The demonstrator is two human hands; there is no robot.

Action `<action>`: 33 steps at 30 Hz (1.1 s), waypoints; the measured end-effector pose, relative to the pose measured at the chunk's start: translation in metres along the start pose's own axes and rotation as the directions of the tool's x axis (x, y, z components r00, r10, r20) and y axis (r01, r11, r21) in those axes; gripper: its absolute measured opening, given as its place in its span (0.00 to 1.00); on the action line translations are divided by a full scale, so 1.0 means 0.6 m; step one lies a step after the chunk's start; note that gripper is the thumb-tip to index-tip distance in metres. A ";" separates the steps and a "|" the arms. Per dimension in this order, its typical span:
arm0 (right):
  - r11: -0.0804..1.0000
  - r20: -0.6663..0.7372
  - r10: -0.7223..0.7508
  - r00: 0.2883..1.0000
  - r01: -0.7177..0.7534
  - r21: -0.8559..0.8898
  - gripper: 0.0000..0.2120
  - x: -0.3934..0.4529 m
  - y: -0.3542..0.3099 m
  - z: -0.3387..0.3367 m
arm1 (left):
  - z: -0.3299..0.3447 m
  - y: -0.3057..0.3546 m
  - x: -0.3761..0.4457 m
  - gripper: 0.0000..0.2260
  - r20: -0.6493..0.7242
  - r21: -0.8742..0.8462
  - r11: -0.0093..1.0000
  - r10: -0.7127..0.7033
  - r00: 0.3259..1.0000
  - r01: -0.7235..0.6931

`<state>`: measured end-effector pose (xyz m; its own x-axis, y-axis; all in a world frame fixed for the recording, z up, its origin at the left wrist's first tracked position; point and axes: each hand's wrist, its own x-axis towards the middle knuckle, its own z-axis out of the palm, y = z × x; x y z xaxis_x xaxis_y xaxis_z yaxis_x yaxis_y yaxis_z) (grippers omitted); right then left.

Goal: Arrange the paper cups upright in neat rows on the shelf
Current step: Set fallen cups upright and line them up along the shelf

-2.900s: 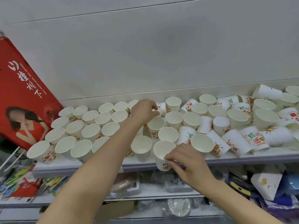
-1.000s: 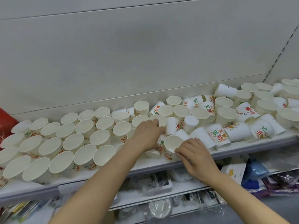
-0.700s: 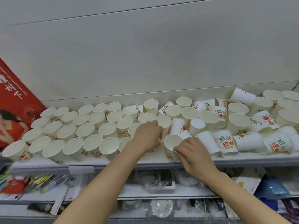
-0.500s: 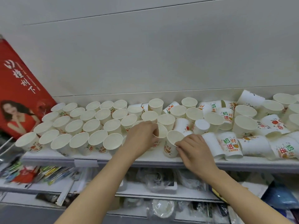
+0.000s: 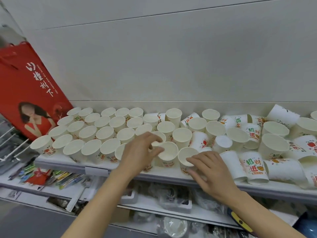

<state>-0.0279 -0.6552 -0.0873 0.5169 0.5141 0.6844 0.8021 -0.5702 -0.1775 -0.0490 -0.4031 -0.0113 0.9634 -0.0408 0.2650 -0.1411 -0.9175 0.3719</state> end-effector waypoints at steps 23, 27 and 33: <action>0.714 0.272 0.676 0.685 -0.518 -0.470 0.09 0.308 0.194 0.054 | 0.035 -0.086 0.370 0.12 0.287 0.087 0.900 0.388 0.876 -0.427; 0.658 0.365 0.717 0.593 -0.405 -0.635 0.22 0.308 0.189 0.079 | 0.060 -0.048 0.381 0.16 0.383 0.131 0.855 0.423 0.821 -0.502; 0.574 0.250 0.809 0.531 -0.624 -0.530 0.16 0.316 0.191 0.092 | 0.090 -0.044 0.361 0.08 0.347 0.168 0.866 0.396 0.850 -0.472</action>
<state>0.1787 -0.5874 -0.0170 0.9987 -0.0282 0.0430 -0.0213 -0.9878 -0.1540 0.1759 -0.4091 -0.0115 0.8423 -0.5353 0.0634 -0.5383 -0.8414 0.0476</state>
